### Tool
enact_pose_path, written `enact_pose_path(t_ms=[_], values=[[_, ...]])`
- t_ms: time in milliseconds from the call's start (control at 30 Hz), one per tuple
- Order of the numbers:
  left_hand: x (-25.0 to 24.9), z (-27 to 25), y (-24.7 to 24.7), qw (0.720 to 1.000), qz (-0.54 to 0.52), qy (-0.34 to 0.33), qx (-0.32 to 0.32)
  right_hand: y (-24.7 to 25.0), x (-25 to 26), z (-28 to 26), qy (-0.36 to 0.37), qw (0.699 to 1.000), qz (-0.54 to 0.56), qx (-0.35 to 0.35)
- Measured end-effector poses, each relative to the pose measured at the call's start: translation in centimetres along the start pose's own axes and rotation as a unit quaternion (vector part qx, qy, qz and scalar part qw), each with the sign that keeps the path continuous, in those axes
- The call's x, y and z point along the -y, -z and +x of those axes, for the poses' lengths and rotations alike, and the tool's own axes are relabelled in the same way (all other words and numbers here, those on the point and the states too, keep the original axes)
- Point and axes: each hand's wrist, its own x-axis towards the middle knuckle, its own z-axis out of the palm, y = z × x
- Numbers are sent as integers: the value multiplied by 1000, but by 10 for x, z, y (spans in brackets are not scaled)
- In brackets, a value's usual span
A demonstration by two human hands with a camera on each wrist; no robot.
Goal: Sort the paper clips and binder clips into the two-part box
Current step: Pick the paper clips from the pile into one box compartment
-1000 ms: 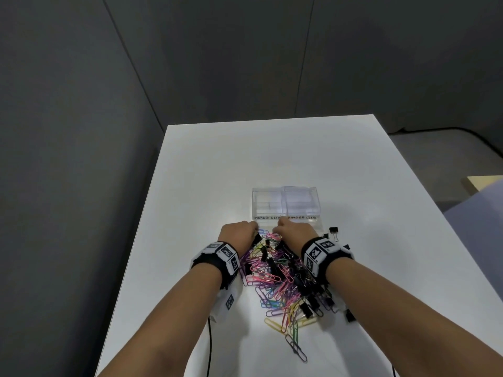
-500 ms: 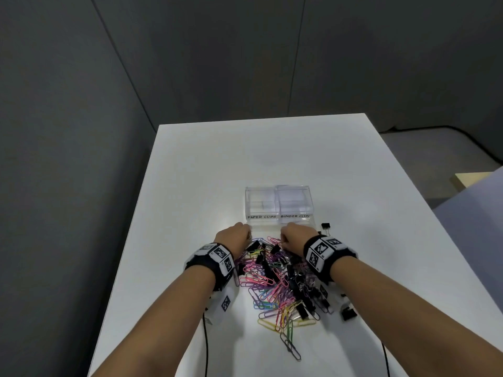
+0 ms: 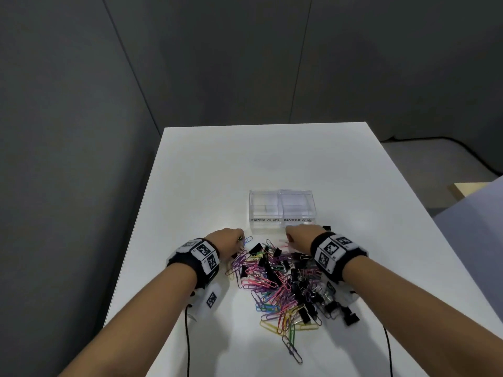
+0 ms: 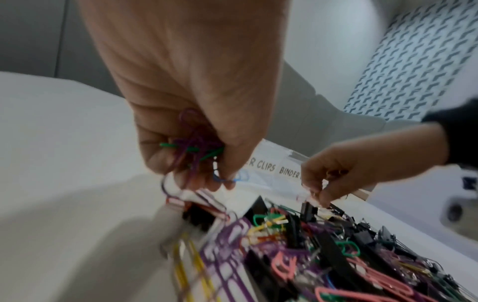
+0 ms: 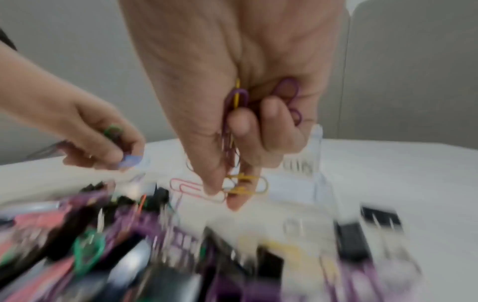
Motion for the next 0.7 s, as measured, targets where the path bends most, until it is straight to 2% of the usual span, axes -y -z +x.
enact_pose_path(t_ms=[67, 233, 333, 433, 567, 700], values=[[3, -3, 10, 1000, 7, 0, 12, 25, 0, -5, 9, 1000, 7, -17], [-1, -2, 41, 1000, 13, -2, 9, 78, 14, 11, 15, 990, -2, -138], [-7, 2, 56, 999, 30, -13, 0, 85, 30, 28, 0, 992, -22, -123], [-11, 5, 67, 999, 37, -18, -2, 74, 41, 44, 18, 995, -33, -97], [-11, 9, 75, 999, 35, -26, -3, 62, 41, 58, 41, 990, 106, -85], [-14, 16, 84, 998, 42, -34, -22, 60, 25, 49, 39, 968, 194, -153]])
